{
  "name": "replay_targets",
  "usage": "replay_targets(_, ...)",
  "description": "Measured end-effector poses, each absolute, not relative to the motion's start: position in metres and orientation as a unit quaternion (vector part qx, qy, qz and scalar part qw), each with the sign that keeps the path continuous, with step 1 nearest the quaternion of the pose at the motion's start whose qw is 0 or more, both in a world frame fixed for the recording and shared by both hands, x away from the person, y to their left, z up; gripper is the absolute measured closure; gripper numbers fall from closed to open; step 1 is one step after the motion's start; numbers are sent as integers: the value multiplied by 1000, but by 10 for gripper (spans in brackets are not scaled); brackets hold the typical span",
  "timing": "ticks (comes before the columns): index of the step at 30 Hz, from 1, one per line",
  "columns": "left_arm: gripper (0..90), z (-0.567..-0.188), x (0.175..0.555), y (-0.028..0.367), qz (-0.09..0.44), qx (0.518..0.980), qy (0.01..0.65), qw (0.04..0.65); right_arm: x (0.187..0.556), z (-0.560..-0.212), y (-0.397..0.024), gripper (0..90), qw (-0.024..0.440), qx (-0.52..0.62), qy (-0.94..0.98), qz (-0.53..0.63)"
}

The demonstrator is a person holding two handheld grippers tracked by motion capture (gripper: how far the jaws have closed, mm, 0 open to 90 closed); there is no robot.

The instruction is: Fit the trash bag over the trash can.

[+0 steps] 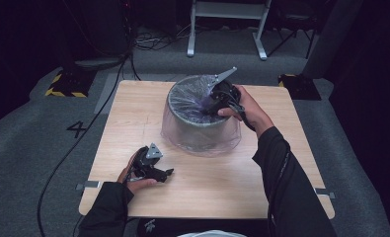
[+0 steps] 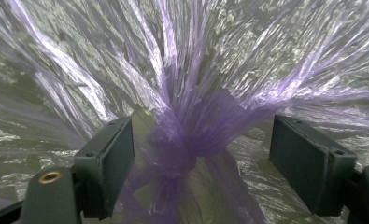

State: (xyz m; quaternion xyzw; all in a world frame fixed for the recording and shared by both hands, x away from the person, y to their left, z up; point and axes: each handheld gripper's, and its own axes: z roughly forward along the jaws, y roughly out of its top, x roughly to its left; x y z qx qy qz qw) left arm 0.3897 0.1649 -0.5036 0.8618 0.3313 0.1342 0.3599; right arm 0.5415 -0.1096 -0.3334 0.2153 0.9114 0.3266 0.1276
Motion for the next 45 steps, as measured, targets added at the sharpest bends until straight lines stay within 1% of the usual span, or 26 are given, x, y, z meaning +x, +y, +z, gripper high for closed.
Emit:
replay_targets(10, 129, -504, 390, 165, 134, 862, 331, 360, 543, -335, -107, 214, 120, 210, 923, 301)
replay_targets(24, 131, -504, 390, 165, 135, 862, 331, 360, 544, -334, -101, 203, 123, 216, 930, 270)
replay_targets(27, 131, -504, 390, 165, 134, 862, 330, 360, 542, -335, -100, 202, 116, 213, 931, 272)
replay_targets(35, 131, -504, 390, 165, 134, 862, 330, 360, 538, -330, -102, 213, 134, 226, 917, 299)
replay_targets(45, 131, -504, 390, 165, 134, 862, 330, 360, 529, -328, -102, 209, 144, 215, 912, 318)
